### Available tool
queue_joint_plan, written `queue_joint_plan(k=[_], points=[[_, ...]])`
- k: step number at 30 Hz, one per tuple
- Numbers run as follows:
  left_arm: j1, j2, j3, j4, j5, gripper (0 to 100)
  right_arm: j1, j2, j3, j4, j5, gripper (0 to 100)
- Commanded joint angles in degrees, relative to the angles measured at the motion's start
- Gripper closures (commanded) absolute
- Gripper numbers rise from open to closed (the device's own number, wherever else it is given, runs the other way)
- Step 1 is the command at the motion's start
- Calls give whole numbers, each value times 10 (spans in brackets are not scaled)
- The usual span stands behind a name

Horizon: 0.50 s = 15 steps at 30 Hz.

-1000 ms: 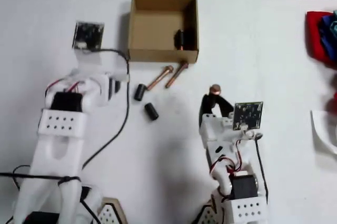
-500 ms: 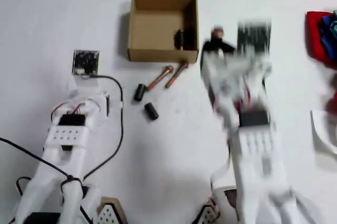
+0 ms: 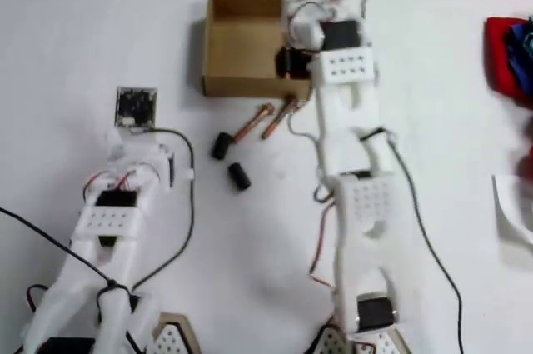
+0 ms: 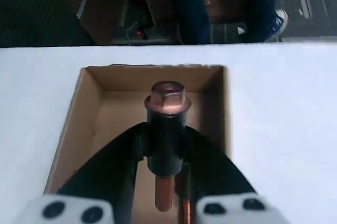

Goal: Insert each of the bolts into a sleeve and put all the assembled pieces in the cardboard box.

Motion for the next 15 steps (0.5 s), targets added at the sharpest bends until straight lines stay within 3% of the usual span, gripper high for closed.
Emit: queue_joint_plan(k=[1,9,15], points=[[0,0,1,-11,2,974,-31,85,-149,0,29,978],[0,0,1,-11,2,974,-27,151,-120,-79,39,978],[1,0,0,-11,2,974,-16,152,-78,-78,39,978]])
